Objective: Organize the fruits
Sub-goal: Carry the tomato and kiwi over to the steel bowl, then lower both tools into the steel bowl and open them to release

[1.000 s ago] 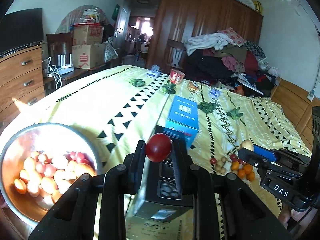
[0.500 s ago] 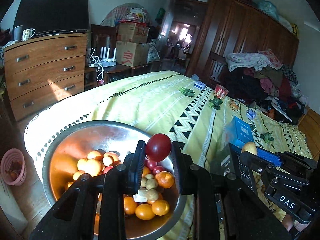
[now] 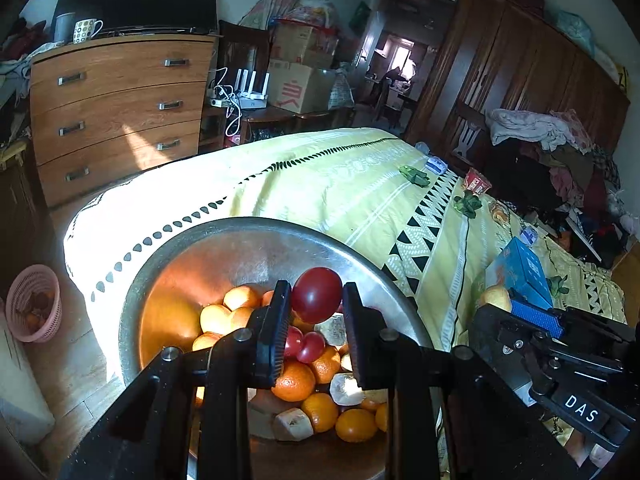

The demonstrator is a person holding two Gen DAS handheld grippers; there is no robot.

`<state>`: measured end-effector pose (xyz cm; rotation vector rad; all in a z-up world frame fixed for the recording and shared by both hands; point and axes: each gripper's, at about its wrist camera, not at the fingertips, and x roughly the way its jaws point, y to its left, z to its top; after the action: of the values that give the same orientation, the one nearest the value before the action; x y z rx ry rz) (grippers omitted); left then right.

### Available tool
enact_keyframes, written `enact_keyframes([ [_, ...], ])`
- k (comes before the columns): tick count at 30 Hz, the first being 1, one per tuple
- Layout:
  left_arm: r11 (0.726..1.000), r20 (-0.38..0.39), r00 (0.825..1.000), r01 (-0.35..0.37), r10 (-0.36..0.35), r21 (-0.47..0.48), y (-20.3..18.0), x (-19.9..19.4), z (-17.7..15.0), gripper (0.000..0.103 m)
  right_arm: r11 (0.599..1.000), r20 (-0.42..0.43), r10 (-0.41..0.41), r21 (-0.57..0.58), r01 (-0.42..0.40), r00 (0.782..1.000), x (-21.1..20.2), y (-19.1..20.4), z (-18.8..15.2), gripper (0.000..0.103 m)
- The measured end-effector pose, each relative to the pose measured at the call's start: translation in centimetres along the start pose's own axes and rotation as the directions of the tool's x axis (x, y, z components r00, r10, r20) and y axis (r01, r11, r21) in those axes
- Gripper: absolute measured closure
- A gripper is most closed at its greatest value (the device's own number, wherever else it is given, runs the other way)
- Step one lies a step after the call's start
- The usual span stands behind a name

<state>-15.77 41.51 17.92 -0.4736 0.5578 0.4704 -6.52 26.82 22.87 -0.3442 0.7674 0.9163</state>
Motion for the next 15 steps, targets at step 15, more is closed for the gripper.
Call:
enact_keyframes([
  [15, 1.0, -0.033, 0.999, -0.012, 0.011, -0.018, 1.1, 1.6, 0.2, 0.077, 0.997, -0.059, 0.064, 0.044, -0.061, 0.996, 2.5, 0.8, 0.3, 0.078],
])
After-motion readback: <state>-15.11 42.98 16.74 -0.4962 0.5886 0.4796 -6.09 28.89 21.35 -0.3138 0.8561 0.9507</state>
